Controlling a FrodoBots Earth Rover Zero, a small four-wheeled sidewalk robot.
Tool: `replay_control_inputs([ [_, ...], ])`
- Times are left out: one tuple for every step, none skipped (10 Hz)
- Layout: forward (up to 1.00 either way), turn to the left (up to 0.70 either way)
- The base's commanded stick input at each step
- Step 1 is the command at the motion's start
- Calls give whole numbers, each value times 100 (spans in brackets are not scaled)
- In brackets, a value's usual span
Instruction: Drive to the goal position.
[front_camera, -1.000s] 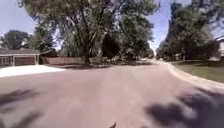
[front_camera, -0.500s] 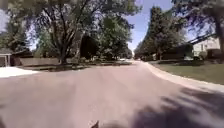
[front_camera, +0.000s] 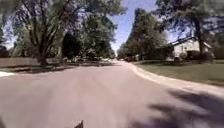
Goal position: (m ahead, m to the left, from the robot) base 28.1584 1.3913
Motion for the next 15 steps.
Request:
replay_control_inputs([
  [70,0],
  [70,0],
  [70,0],
  [70,0],
  [70,0],
  [70,0],
  [70,0],
  [70,0],
  [70,0],
  [70,0],
  [70,0],
  [70,0],
  [70,0],
  [70,0],
  [70,0],
])
